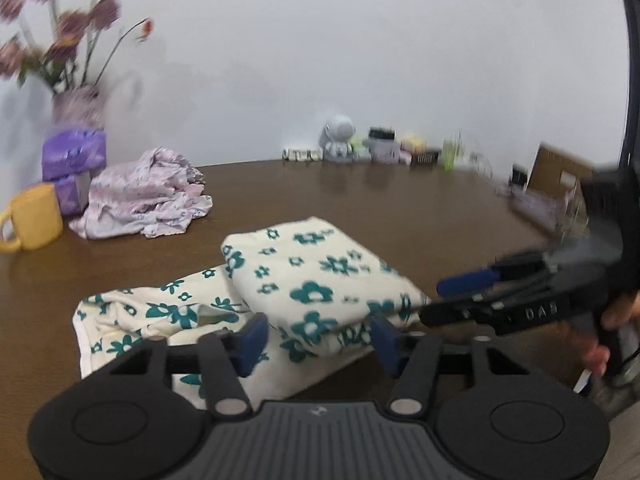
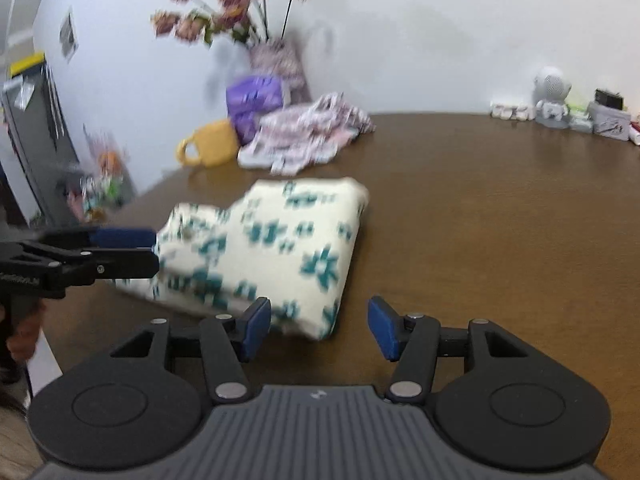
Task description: Fold clothes
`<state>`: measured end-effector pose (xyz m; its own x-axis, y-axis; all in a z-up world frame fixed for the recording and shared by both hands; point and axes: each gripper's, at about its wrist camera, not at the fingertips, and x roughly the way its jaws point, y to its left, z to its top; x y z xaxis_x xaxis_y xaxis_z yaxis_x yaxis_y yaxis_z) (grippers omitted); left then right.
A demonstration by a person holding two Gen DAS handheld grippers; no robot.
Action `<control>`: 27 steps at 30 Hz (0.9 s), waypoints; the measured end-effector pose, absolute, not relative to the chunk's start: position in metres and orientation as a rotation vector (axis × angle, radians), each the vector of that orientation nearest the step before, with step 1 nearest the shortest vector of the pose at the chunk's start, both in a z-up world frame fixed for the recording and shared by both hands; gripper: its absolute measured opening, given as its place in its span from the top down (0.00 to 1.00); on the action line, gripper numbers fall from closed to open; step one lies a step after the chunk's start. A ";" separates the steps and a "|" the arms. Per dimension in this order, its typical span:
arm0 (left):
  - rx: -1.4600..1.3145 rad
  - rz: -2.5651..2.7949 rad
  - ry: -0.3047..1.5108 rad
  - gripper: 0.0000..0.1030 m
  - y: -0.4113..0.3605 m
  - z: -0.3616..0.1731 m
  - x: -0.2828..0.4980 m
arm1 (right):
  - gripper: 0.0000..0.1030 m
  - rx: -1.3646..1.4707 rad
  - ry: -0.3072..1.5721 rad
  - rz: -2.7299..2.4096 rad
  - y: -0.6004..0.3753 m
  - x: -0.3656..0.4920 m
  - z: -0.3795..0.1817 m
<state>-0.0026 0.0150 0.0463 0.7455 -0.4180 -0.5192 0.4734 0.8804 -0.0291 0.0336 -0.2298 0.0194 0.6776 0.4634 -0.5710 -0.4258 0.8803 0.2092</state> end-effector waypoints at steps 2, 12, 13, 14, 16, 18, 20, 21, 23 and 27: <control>0.136 -0.461 0.540 0.57 0.008 0.041 -0.001 | 0.47 0.041 0.659 0.494 -0.223 0.034 0.014; 0.254 -0.361 0.488 0.81 -0.010 0.017 0.000 | 0.62 0.058 0.672 0.458 -0.205 0.042 0.003; 0.267 -0.350 0.475 0.81 -0.012 0.015 -0.001 | 0.66 0.075 0.678 0.462 -0.205 0.043 0.002; 0.279 -0.339 0.462 0.77 -0.014 0.013 -0.003 | 0.68 0.082 0.678 0.455 -0.205 0.043 0.001; 0.290 -0.320 0.441 0.71 -0.016 0.010 -0.006 | 0.71 0.084 0.673 0.447 -0.204 0.042 0.000; 0.288 -0.305 0.433 0.65 -0.017 0.010 -0.009 | 0.69 0.108 0.675 0.449 -0.207 0.043 0.000; 0.285 -0.290 0.426 0.68 -0.017 0.009 -0.011 | 0.66 0.131 0.687 0.454 -0.210 0.044 -0.001; 0.284 -0.282 0.423 0.71 -0.018 0.009 -0.012 | 0.65 0.135 0.683 0.452 -0.210 0.043 -0.001; 0.281 -0.267 0.415 0.83 -0.018 0.008 -0.015 | 0.68 0.143 0.677 0.448 -0.210 0.042 -0.002; 0.276 -0.237 0.401 0.82 -0.020 0.007 -0.019 | 0.80 0.144 0.666 0.435 -0.207 0.039 -0.002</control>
<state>-0.0192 -0.0197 0.0074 0.8942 -0.1717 -0.4134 0.2797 0.9354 0.2163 0.0387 -0.2070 -0.0025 0.7002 0.4348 -0.5663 -0.3441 0.9005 0.2659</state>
